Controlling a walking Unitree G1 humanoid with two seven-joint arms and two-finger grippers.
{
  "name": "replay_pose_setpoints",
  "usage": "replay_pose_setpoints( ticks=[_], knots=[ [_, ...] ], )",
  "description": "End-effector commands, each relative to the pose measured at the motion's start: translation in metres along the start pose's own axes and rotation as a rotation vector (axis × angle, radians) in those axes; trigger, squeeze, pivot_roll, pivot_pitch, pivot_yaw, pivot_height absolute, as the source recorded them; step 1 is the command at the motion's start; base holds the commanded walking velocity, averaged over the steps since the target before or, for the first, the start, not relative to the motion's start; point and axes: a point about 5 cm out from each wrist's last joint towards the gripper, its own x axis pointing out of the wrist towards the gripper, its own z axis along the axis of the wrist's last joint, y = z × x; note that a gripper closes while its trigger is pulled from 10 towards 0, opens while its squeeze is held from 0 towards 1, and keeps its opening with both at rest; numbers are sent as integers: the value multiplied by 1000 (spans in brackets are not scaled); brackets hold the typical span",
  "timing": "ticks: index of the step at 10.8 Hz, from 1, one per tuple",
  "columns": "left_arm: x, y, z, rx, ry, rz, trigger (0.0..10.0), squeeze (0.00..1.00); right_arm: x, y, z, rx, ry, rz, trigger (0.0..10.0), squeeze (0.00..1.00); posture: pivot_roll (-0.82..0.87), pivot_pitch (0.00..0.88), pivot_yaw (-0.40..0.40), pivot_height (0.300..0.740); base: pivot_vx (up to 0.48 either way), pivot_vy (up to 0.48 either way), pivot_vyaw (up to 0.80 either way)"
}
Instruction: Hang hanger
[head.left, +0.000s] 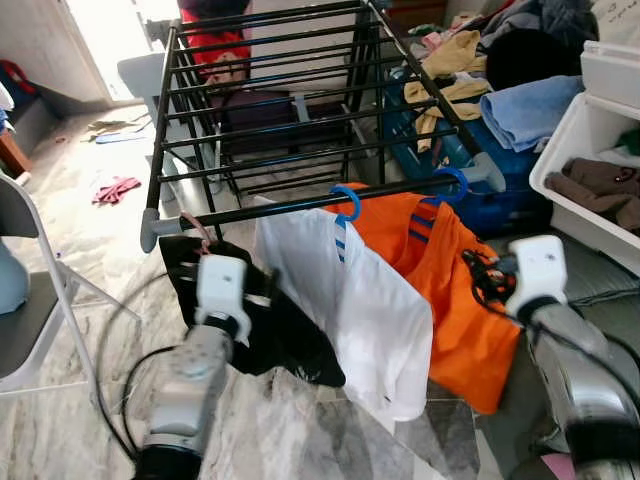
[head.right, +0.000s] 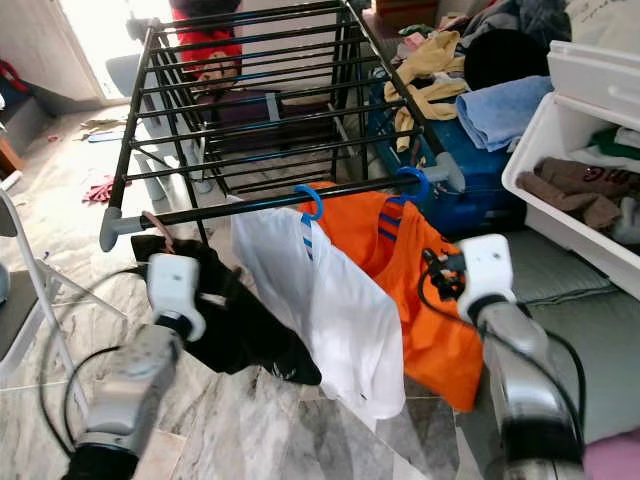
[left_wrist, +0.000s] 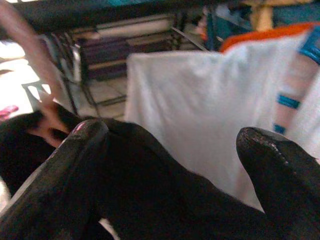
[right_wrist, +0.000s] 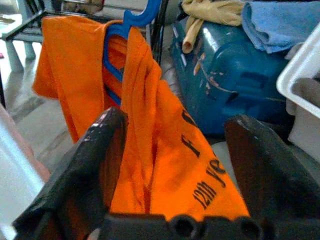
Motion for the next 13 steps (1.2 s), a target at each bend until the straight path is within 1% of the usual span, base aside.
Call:
replay_pose_setpoints(
  ticks=[1, 2, 3, 5, 6, 8, 13],
  knots=[
    [-3, 5, 3, 27, -13, 21, 10000, 0, -7, 1, 5, 13, -17, -20, 10000, 1000, -191, 0, 79, 740, 0, 0, 0],
    [-5, 4, 5, 40, -21, 11, 10000, 0, -13, 3, 5, 18, -32, -24, 10000, 1000, -191, 0, 78, 740, 0, 0, 0],
    [-7, 3, 4, 32, -18, 15, 10000, 0, -16, 8, 4, 28, -29, -23, 10000, 1000, -192, 0, 78, 740, 0, 0, 0],
    [-5, -3, 4, 30, -13, 15, 10000, 0, -17, 22, 6, 50, -16, -1, 10000, 980, -189, 0, 71, 740, 0, 0, 0],
    [-3, -5, 5, 30, -17, 12, 10000, 0, -13, 26, 9, 66, -24, 16, 10000, 980, -189, 0, 67, 740, 0, 0, 0],
    [-1, -6, 6, 23, -20, 18, 10000, 0, -10, 29, 12, 73, -24, 22, 10000, 973, -189, 0, 62, 740, 0, 0, 0],
    [-1, -6, 6, 21, -12, 16, 10000, 0, -7, 33, 14, 83, -15, 39, 10000, 969, -189, 0, 58, 740, -262, 0, 0]
  ],
)
